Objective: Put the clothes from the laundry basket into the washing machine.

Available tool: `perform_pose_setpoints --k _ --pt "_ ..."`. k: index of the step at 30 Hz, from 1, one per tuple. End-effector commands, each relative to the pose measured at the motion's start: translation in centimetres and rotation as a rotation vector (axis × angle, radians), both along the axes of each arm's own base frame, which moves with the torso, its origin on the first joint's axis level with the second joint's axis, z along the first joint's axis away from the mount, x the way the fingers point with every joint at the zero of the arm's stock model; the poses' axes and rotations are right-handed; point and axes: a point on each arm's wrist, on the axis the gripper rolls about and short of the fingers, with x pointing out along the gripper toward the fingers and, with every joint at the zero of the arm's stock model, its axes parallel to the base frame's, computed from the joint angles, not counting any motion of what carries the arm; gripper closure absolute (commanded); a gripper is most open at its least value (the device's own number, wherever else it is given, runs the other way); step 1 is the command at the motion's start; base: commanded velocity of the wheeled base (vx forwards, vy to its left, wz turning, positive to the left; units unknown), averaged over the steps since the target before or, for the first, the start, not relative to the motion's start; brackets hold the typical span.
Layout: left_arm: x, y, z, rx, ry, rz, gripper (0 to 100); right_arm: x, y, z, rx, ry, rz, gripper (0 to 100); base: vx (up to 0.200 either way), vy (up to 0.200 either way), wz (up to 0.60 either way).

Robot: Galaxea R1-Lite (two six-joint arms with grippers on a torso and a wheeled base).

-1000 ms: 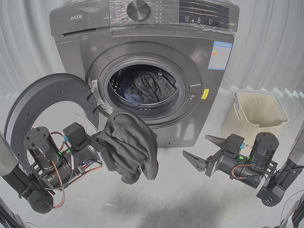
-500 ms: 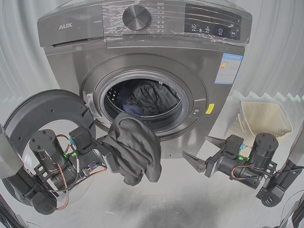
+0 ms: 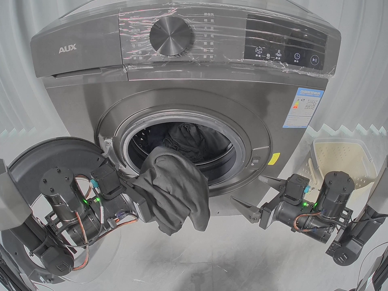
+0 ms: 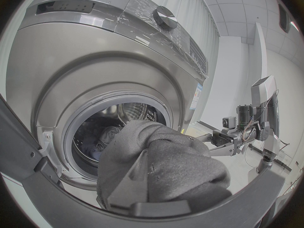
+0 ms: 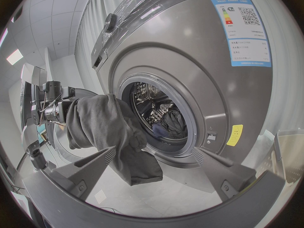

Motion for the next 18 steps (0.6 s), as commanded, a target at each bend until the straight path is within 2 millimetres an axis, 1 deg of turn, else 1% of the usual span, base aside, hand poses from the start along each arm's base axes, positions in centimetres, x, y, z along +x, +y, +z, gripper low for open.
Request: perform_pose_setpoints --k 1,3,6,8,13,18 --pt "-0.1 -0.3 -0.3 0.007 0.012 -0.012 100 0.0 0.0 -0.1 -0.002 0.002 0.001 0 0.2 0.0 0.0" --pt "-0.1 -0.4 -0.5 0.009 0.016 -0.013 100 0.0 0.0 -0.1 -0.003 0.006 0.002 0 0.2 0.0 0.0" --pt "-0.1 -0.8 -0.8 0.017 0.027 -0.029 100 -0.5 0.0 -0.3 -0.014 0.018 0.013 0 0.0 0.0 0.0" --pt "-0.2 -0.9 -0.8 0.016 0.026 -0.03 100 -1.1 0.1 -0.5 -0.021 0.028 0.034 0 0.0 0.0 0.0" --pt "-1.5 -1.6 -1.4 0.036 0.053 -0.082 100 -3.4 0.1 -0.8 -0.051 0.054 0.09 0 0.0 0.0 0.0" --pt "-0.5 -2.5 -1.1 0.006 0.042 -0.089 100 -4.8 0.0 -0.8 -0.066 0.066 0.128 0 0.0 0.0 0.0"
